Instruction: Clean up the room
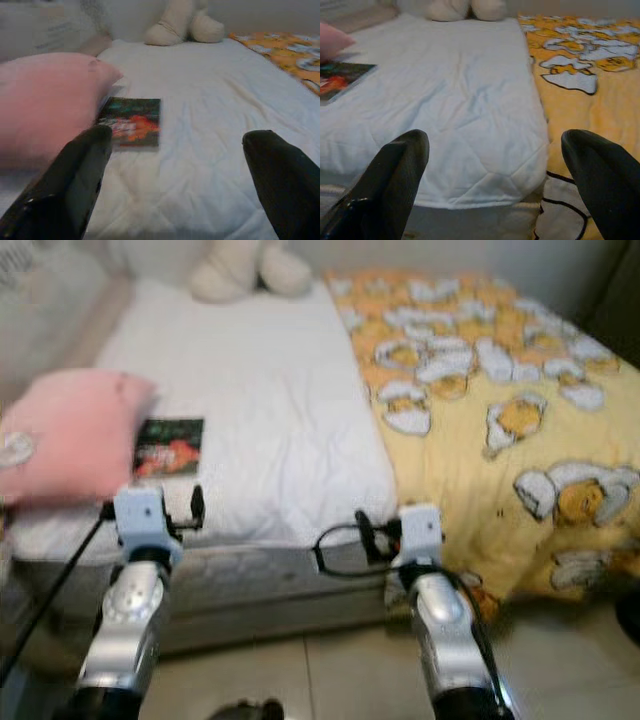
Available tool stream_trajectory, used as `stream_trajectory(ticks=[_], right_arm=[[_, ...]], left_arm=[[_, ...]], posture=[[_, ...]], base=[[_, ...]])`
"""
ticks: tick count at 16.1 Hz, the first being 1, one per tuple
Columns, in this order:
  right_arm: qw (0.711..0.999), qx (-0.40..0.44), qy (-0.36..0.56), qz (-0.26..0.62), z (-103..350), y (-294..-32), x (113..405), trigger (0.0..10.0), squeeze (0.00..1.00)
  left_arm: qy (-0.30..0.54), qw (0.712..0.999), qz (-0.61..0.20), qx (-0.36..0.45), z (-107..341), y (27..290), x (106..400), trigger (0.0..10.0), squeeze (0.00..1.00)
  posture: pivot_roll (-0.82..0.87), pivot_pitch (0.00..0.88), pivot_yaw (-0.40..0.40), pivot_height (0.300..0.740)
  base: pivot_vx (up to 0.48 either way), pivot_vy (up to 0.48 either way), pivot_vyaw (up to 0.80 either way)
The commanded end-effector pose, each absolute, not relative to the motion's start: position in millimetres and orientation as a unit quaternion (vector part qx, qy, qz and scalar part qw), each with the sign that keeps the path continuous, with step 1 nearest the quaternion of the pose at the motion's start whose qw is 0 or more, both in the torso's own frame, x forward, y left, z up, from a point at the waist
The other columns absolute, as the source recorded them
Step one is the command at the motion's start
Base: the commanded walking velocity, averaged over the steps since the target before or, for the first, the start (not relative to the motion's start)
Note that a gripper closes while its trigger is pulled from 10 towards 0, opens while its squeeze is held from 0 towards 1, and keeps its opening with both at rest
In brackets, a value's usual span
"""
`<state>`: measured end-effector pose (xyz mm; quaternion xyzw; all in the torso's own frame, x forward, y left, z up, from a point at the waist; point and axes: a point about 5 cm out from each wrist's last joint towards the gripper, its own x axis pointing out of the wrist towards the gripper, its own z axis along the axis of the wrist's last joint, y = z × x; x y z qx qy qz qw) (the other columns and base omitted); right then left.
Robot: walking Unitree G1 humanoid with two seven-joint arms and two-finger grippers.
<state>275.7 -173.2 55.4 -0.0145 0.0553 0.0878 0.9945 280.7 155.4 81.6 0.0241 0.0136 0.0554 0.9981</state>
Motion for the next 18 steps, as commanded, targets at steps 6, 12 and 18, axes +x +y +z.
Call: stream_trajectory(ticks=[6, 12, 18], right_arm=[[0.994, -0.020, 0.057, 0.087, 52.7, -177.0, 277.7, 10.0, 0.00], [0.992, -0.024, 0.064, 0.103, 48.2, -173.1, 280.3, 10.0, 0.00], [0.994, -0.010, 0.067, 0.081, 44.9, -185.7, 274.9, 10.0, 0.00]], left_arm=[[0.023, 0.998, 0.023, 0.046, 79.3, 150.8, 283.2, 10.0, 0.00], [0.040, 0.999, 0.013, 0.026, 70.4, 150.1, 280.2, 10.0, 0.00], [0.105, 0.994, -0.012, 0.009, 49.7, 135.8, 268.9, 10.0, 0.00]], posture=[[-0.10, 0.000, 0.027, 0.736], [-0.06, 0.000, 0.011, 0.736], [-0.06, 0.000, 0.000, 0.736]], base=[[0.000, -0.240, 0.63], [0.000, -0.240, 0.63], [-0.104, 0.256, 0.60]])
